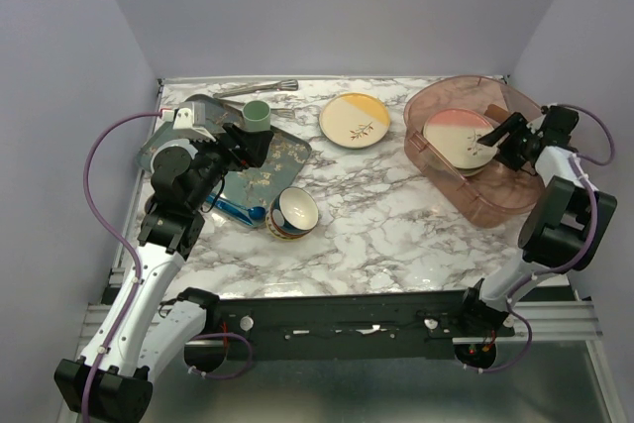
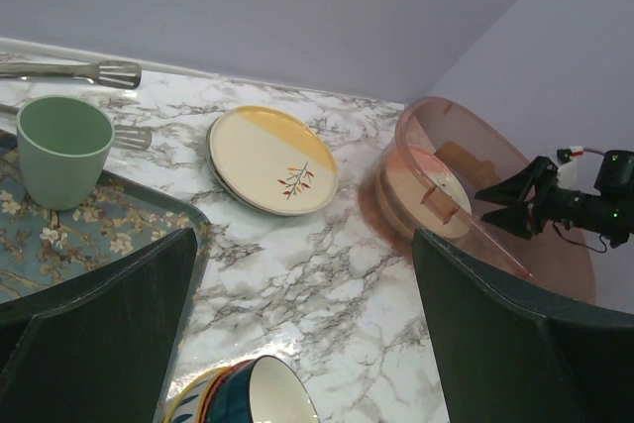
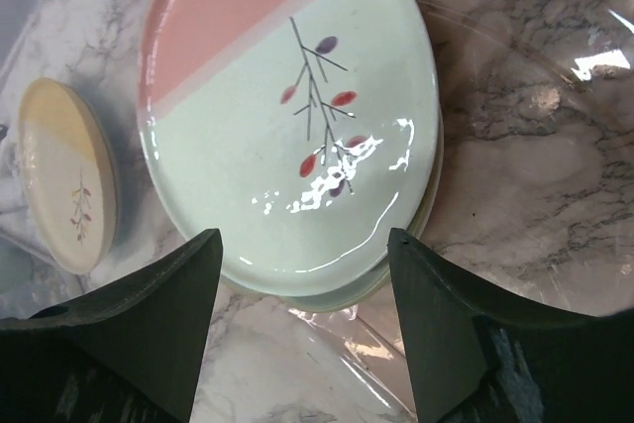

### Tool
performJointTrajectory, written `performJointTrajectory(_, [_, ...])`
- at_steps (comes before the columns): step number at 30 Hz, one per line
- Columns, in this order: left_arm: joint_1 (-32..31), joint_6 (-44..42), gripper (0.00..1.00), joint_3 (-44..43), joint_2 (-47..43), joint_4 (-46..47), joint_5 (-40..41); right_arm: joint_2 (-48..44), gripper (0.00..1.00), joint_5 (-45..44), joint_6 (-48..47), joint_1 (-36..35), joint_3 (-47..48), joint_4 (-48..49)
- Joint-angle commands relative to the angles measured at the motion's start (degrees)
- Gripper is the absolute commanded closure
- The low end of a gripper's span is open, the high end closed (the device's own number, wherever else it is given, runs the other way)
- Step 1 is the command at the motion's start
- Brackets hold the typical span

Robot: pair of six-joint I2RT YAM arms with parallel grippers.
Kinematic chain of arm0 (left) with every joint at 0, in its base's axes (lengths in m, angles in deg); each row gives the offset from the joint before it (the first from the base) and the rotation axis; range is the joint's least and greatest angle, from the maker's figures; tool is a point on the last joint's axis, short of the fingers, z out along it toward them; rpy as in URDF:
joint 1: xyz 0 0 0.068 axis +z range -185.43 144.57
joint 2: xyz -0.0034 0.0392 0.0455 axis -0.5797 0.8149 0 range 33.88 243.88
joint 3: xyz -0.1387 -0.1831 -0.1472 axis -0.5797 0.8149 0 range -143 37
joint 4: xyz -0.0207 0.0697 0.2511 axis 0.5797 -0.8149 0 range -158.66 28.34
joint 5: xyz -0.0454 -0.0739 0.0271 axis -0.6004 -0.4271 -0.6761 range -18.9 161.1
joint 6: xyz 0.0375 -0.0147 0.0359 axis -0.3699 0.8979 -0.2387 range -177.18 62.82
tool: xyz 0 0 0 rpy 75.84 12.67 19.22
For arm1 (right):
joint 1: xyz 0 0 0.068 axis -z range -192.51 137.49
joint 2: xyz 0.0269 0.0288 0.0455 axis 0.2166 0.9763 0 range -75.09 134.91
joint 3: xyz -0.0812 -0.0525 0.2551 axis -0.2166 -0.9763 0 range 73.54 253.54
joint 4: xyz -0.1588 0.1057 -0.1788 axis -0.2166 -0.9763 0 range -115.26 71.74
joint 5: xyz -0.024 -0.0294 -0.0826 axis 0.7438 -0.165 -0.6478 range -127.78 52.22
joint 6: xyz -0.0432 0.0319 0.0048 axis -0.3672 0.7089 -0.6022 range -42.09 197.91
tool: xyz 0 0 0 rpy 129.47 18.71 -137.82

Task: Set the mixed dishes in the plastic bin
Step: Place the plate in the plastic bin, then pick up the plate at the center of the board.

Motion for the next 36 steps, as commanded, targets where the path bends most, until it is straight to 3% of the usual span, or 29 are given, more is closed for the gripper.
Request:
performJointTrajectory(1, [0.0,-1.1,0.01,0.4,-0.4,1.4,0.4,-7.1,0.24,-1.0,-3.6,-0.4,-2.3,-1.0])
performJointTrajectory(8, [0.0,-0.4,0.01,0.3,1.2,1.8,-1.8,-17.0,0.22,5.0,-10.5,-0.5,-4.1,-3.1])
performJointTrajectory(15, [0.0,0.7,0.01,-0.1,5.1,2.0,-5.7,-29.9,0.21,20.2,-17.7,-0.4,-3.2,-3.4])
performJointTrajectory(23, [-1.7,6.7,0.01,-4.8,15.8,1.0,-13.7,-37.1,0.22,37.8,-19.3,-0.4,-2.2,-4.2])
performJointTrajectory(29, [-7.7,7.3,0.01,-7.4,22.1,0.0,-8.1,-38.3,0.22,46.0,-13.8,-0.6,-10.1,6.5])
performJointTrajectory(36, [-14.0,8.6,0.01,-11.7,30.9,-2.8,5.6,-38.3,0.22,48.7,-14.3,-0.5,-11.7,6.9])
